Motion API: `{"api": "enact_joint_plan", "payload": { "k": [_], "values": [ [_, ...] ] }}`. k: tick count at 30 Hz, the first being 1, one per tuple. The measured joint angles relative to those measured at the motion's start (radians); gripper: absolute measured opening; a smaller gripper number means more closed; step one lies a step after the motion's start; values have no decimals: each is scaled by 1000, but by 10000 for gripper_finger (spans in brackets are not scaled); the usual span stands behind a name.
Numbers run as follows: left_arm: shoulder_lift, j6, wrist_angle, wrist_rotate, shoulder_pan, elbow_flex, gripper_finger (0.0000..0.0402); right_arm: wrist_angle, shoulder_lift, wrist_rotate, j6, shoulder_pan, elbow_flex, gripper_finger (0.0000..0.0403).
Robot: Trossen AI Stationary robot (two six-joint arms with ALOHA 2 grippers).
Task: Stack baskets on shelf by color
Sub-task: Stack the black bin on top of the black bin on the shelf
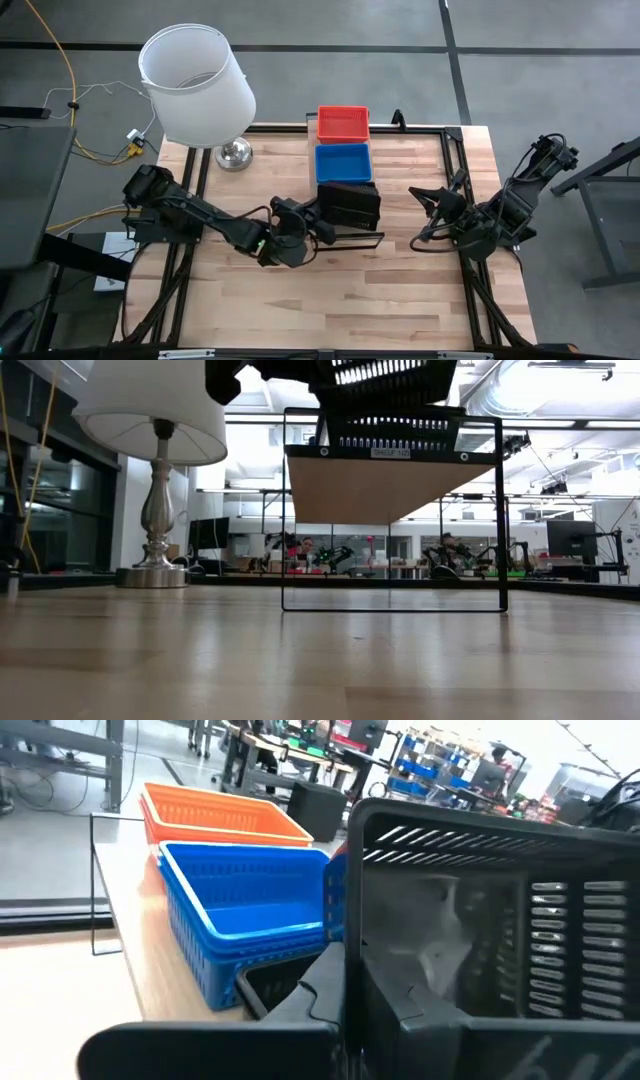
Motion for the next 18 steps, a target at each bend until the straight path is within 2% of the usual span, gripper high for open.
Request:
{"api": "enact_joint_plan", "payload": {
  "k": [7, 18],
  "values": [
    [8, 7, 4, -51, -3, 0, 0, 0, 0, 1, -1, 0, 0, 0],
    [8, 47, 11, -36, -3, 0, 28, 0, 0, 2, 1, 0, 0, 0]
  ]
}}
